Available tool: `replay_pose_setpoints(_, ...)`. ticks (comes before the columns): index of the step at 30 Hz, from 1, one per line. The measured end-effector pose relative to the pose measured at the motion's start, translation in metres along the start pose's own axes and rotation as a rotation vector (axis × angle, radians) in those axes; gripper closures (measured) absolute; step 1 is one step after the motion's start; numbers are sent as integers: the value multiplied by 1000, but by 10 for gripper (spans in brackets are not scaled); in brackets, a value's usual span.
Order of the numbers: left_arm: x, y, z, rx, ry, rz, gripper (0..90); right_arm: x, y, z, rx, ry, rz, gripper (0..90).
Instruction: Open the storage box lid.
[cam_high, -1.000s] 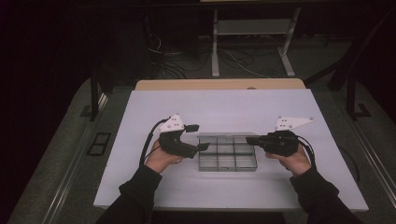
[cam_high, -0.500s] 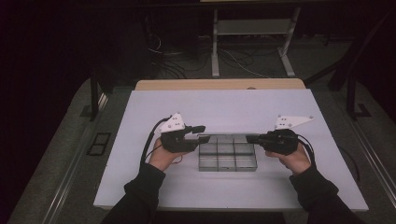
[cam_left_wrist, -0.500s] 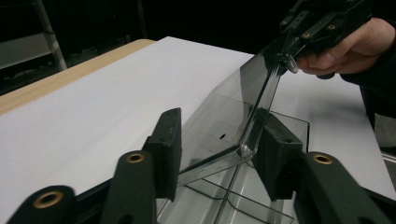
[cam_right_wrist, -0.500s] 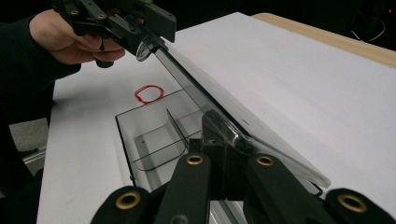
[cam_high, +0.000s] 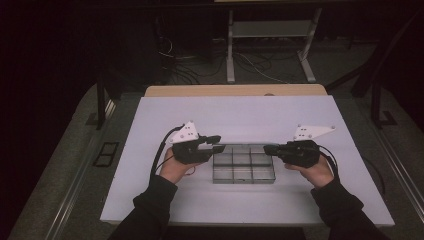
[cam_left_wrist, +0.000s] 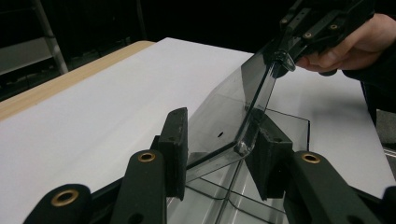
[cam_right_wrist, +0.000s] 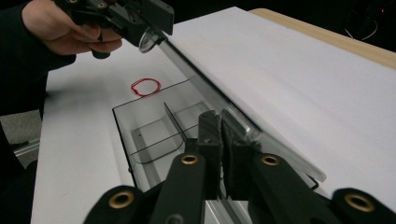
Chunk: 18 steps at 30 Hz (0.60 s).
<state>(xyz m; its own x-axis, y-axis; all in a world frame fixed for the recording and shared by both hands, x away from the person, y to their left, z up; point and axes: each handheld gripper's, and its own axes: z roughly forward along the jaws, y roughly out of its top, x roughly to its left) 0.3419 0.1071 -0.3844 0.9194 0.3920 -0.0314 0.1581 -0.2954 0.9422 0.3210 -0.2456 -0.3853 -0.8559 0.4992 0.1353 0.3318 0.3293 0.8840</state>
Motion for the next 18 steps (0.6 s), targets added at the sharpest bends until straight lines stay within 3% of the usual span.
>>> replay_pose_setpoints(10, 6, 4, 0, -9, 2, -10, 634, 6, -9, -5, 28, -1, 9, 751)
replay_pose_setpoints(18, 12, 8, 2, -28, 4, -20, 649, 4, -21, -14, 38, -54, 43, 572)
